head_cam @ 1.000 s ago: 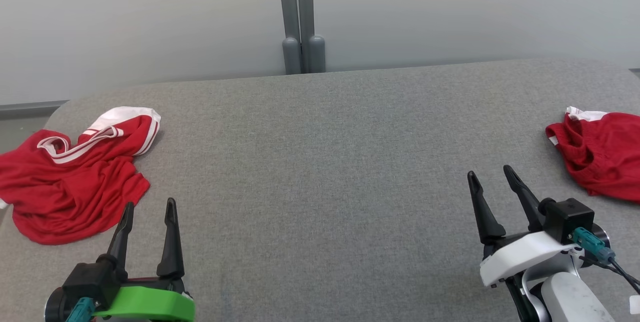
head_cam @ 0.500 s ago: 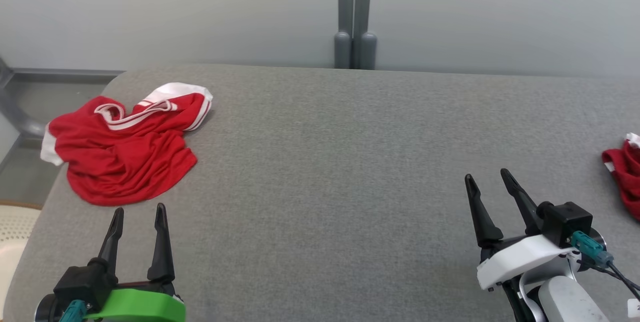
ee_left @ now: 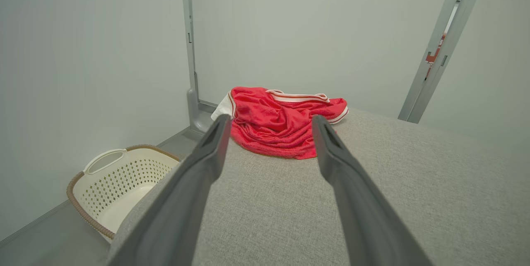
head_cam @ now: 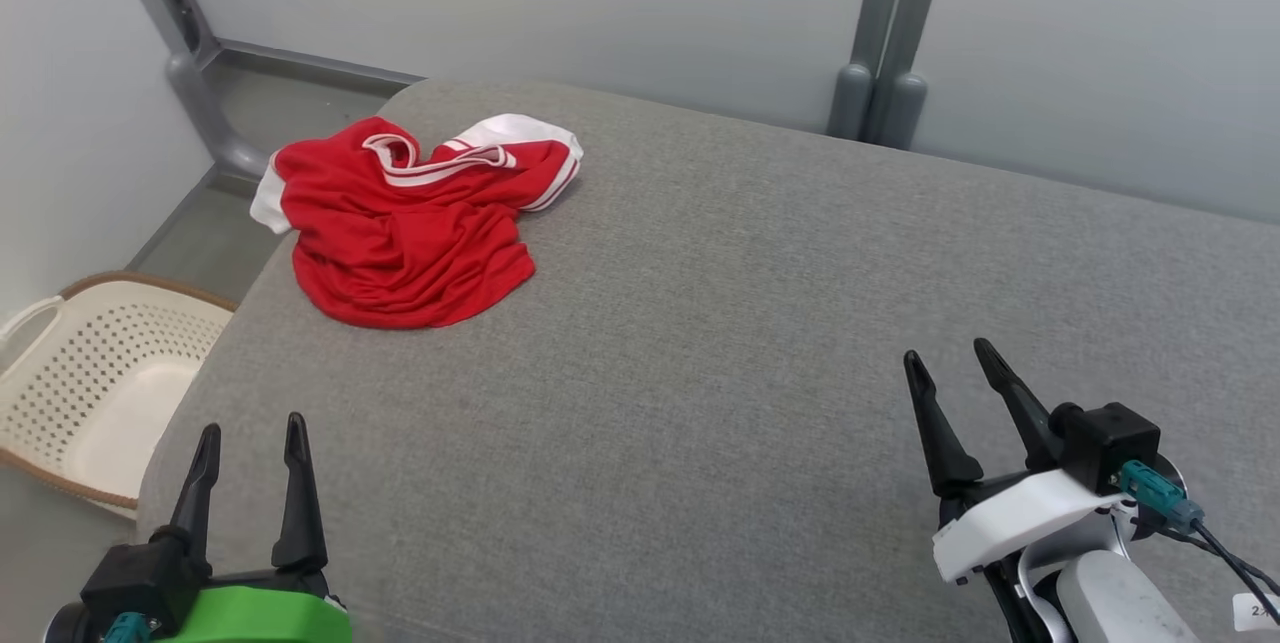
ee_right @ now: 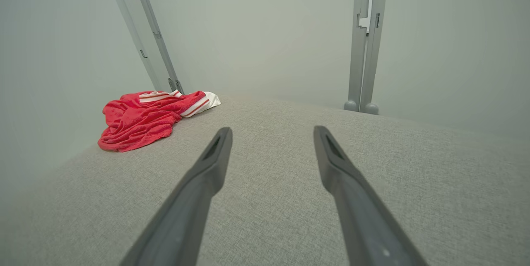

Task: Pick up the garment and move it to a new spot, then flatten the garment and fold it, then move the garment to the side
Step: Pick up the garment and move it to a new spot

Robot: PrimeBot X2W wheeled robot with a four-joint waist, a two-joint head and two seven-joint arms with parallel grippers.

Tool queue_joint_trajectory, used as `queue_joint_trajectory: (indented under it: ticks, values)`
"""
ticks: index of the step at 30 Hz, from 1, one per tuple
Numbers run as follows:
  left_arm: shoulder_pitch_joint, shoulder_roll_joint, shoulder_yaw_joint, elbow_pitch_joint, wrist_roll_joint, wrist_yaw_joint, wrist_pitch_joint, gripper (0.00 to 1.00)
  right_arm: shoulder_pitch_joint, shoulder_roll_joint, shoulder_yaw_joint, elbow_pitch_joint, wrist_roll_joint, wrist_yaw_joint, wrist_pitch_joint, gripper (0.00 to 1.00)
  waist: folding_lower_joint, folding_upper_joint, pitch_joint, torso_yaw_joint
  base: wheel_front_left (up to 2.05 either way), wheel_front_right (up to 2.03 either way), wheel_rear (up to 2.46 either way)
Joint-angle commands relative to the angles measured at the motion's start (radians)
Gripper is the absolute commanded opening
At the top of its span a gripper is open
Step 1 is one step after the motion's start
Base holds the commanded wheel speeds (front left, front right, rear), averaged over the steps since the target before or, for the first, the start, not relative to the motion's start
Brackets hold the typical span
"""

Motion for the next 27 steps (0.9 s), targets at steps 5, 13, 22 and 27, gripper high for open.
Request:
queue_joint_trajectory:
  ticks: [5, 13, 22, 27]
  values:
    - [-0.03, 0.014, 0.017, -0.023, -0.032, -0.003, 0.021, 1.0, -0.023, -0.009, 0.012, 0.001, 0.003, 0.0, -0.003, 1.0, 0.0, 0.0, 0.015, 0.021, 0.0, 0.0, 0.0]
    - [-0.195, 0.105, 0.103, -0.016, -0.181, -0.001, 0.288, 1.0, -0.078, -0.035, 0.013, -0.029, -0.003, 0.0, -0.003, 1.0, 0.0, 0.0, 0.112, -0.08, 0.0, 0.0, 0.0]
    - [-0.434, 0.256, 0.172, 0.119, -0.384, -0.01, 0.583, 1.0, -0.156, -0.042, 0.003, -0.14, -0.017, 0.0, -0.003, 1.0, 0.0, 0.0, 0.263, -0.207, 0.0, 0.0, 0.0]
    - [-0.539, 0.342, 0.161, 0.267, -0.431, -0.016, 0.654, 1.0, -0.202, -0.037, 0.014, -0.198, -0.007, 0.0, -0.003, 1.0, 0.0, 0.0, 0.33, -0.283, 0.0, 0.0, 0.0]
